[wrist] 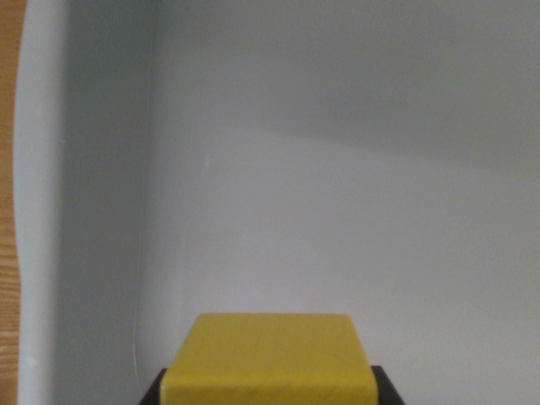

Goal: Pick yellow cube

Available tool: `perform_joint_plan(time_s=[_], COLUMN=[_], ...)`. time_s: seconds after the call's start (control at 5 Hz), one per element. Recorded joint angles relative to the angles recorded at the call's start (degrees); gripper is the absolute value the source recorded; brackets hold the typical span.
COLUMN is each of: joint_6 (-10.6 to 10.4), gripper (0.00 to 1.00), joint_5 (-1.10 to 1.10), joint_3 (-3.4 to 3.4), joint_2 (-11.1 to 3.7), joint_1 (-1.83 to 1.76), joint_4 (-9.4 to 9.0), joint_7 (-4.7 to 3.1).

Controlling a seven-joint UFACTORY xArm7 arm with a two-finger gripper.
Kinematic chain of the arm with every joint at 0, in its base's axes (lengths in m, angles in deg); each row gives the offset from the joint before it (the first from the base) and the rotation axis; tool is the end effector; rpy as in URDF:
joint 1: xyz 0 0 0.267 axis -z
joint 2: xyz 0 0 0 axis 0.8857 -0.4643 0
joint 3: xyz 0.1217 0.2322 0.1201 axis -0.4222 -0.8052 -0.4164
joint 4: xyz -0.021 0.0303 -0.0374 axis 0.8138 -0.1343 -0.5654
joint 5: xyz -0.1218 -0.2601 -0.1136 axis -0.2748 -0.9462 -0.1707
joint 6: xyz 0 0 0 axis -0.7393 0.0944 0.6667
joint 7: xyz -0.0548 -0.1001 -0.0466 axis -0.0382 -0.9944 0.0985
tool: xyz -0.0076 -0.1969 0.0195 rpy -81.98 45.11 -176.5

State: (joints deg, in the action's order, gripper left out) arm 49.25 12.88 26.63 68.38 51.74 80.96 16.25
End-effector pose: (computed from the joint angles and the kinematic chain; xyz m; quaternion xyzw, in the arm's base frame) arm 0.3562 0.1714 0.2048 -0.9968 -0.0580 0.0495 0.0235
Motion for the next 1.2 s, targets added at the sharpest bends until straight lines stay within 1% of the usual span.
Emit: perform_joint_plan(time_s=[0.2,0.4,0.6,0.8,1.0,1.2], joint_6=[2.46,2.46,4.82,4.82,6.89,6.89], gripper=[1.0,1.0,1.0,1.0,1.0,1.0], joint_5=[0.15,0.15,0.3,0.3,0.42,0.42], joint_3=[0.03,0.03,0.07,0.07,0.09,0.09], joint_2=[1.08,1.08,2.12,2.12,3.04,3.04], joint_1=[0.06,0.06,0.12,0.12,0.18,0.18], joint_4=[1.39,1.39,2.72,2.72,3.9,3.9], joint_7=[-0.01,-0.01,-0.01,-0.01,-0.02,-0.02])
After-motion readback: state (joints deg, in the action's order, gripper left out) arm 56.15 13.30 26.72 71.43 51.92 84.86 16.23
